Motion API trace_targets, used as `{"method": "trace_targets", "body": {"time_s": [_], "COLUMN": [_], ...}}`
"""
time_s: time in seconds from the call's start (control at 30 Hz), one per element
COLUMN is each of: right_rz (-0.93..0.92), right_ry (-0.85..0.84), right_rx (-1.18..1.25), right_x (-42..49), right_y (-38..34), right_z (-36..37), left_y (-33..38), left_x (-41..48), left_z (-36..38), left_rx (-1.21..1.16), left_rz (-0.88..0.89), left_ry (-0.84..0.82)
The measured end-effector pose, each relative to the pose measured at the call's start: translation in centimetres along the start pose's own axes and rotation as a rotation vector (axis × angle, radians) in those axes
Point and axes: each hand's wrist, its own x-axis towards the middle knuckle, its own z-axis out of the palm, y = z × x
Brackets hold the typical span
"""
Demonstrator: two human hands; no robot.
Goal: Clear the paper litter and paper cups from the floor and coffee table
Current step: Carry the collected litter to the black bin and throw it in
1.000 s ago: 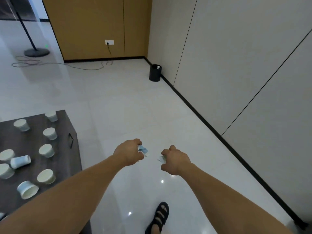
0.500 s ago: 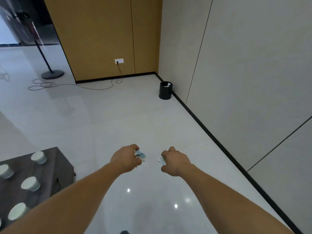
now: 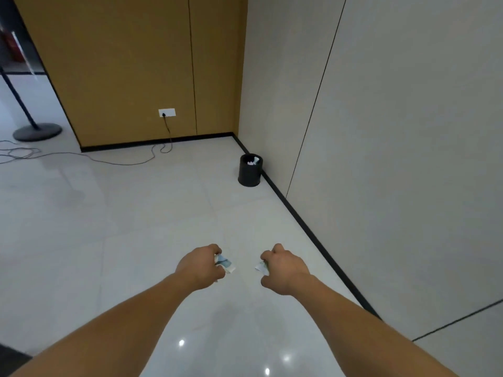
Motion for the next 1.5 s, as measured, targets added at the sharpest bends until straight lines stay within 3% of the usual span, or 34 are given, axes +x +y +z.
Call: {"method": "trace_targets", "body": {"time_s": [0.27, 0.67, 1.5], "right_rz": [0.082, 0.003, 0.022], "right_ry": [-0.038, -0.001, -0.096], "right_rx": [0.067, 0.011, 0.064], "right_x": [14.3, 41.0, 92.8], "right_y": [7.1, 17.9, 27.4], "right_z": [-4.9, -17.6, -33.0], "left_y": [6.4, 13.8, 17.7], "left_x": [17.1, 44.3, 98.9], "left_z": [-1.4, -7.4, -18.4], "left_rx": [0.032, 0.042, 0.071], "left_rz": [0.054, -0.031, -0.002], "left_ry": [-0.085, 0.005, -0.143]}}
